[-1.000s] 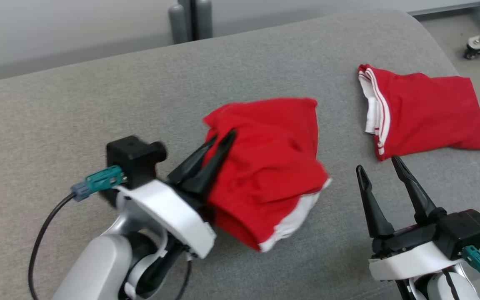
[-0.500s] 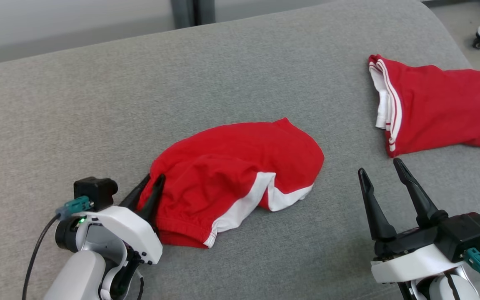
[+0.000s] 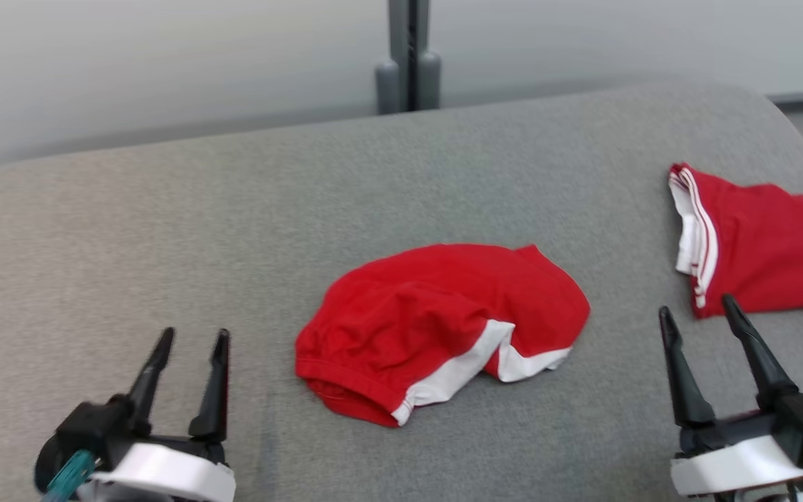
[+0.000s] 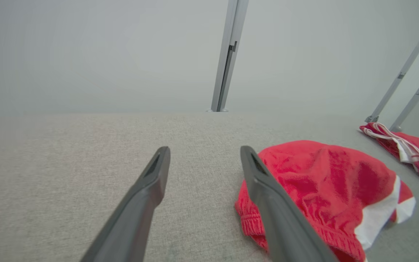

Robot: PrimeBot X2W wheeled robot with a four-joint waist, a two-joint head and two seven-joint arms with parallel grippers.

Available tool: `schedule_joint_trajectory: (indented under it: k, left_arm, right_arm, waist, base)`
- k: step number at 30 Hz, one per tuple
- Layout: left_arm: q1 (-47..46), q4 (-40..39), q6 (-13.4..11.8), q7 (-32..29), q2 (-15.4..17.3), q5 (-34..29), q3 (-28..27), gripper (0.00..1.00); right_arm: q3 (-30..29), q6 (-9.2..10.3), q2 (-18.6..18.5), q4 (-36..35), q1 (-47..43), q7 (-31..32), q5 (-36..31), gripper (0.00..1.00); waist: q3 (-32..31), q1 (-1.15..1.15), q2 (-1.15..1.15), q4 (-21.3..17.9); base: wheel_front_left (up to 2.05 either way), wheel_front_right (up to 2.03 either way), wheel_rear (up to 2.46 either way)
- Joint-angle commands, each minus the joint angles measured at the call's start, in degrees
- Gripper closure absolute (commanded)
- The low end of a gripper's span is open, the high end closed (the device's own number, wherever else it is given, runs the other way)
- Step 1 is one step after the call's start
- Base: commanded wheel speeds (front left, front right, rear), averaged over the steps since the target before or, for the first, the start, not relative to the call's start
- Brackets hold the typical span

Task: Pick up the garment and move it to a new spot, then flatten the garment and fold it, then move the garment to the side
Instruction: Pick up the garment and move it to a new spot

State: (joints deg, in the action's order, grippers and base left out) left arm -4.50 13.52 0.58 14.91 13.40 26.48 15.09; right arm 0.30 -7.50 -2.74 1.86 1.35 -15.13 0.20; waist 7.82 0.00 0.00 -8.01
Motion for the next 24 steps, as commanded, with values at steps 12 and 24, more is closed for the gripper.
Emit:
schedule_joint_trajectory:
  k: [12, 24]
  left_arm:
    - [16.69, -12.94, 4.64, 0.19, -8.66, -12.37, -18.29, 0.0]
    - [16.18, -11.85, 6.96, 0.19, -10.1, -13.97, -20.95, 0.0]
  right_arm:
    - [-8.67, 0.01, -0.3, 0.72, -6.53, -0.02, -1.13, 0.0]
    - [-8.16, 0.01, -0.3, 2.11, -7.81, -0.02, 1.81, 0.0]
  waist:
    - [-8.35, 0.0, 0.0, 8.69]
    - [-8.72, 0.0, 0.0, 8.01]
  base:
    - [0.0, 0.0, 0.0]
    - [0.0, 0.0, 0.0]
